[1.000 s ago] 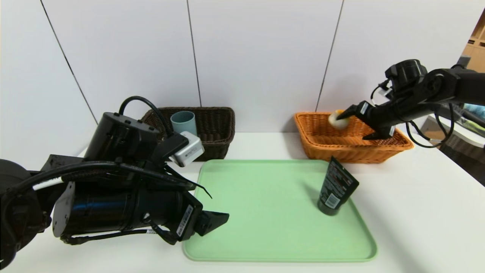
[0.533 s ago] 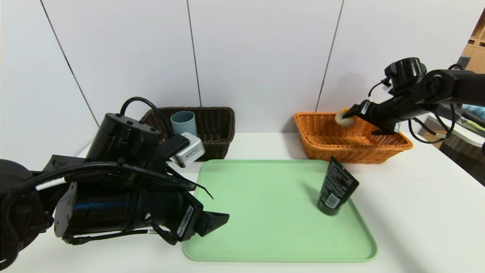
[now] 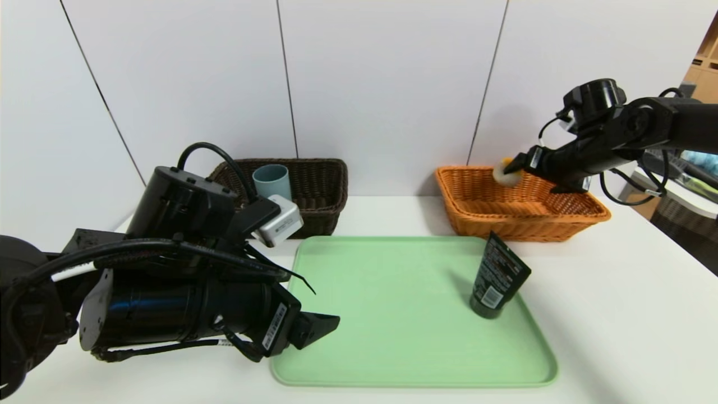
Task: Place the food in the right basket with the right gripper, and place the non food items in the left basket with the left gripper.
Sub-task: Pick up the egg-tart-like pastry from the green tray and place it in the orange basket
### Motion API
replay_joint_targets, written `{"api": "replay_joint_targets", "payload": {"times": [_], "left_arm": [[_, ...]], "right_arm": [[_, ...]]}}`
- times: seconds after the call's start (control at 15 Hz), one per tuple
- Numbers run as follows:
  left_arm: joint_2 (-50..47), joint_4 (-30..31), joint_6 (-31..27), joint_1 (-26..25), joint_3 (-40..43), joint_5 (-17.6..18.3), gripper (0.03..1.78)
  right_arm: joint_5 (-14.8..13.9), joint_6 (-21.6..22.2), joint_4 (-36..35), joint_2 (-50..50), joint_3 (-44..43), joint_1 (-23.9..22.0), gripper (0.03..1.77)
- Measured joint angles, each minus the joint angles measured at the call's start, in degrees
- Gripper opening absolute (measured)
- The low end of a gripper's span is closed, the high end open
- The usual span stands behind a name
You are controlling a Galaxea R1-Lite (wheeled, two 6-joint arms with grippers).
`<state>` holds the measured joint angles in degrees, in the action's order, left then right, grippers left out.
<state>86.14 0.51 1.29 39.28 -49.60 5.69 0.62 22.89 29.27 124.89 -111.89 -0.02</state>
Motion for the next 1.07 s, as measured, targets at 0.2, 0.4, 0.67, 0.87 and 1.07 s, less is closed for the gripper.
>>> {"api": "replay_joint_targets", "payload": {"times": [0.2, 0.4, 0.67, 0.87, 1.07], "left_arm": [[0.0, 0.0, 0.0, 0.0, 0.1, 0.0, 1.69], [0.0, 0.0, 0.0, 0.0, 0.1, 0.0, 1.69], [0.0, 0.0, 0.0, 0.0, 0.0, -0.1, 1.69], [0.0, 0.0, 0.0, -0.1, 0.0, -0.1, 1.69], [0.0, 0.0, 0.0, -0.1, 0.0, -0.3, 1.69]], "right_arm": [[-0.9, 0.0, -0.1, 0.4, 0.0, 0.4, 1.69], [-1.4, 0.1, 0.2, 0.5, 0.0, 0.2, 1.69], [-2.7, 0.0, 0.0, 0.4, 0.1, 0.5, 1.69], [-2.7, 0.0, 0.4, -0.5, 0.1, 1.4, 1.69], [-3.3, -2.0, 0.7, -1.4, 0.4, 2.3, 1.69]]}}
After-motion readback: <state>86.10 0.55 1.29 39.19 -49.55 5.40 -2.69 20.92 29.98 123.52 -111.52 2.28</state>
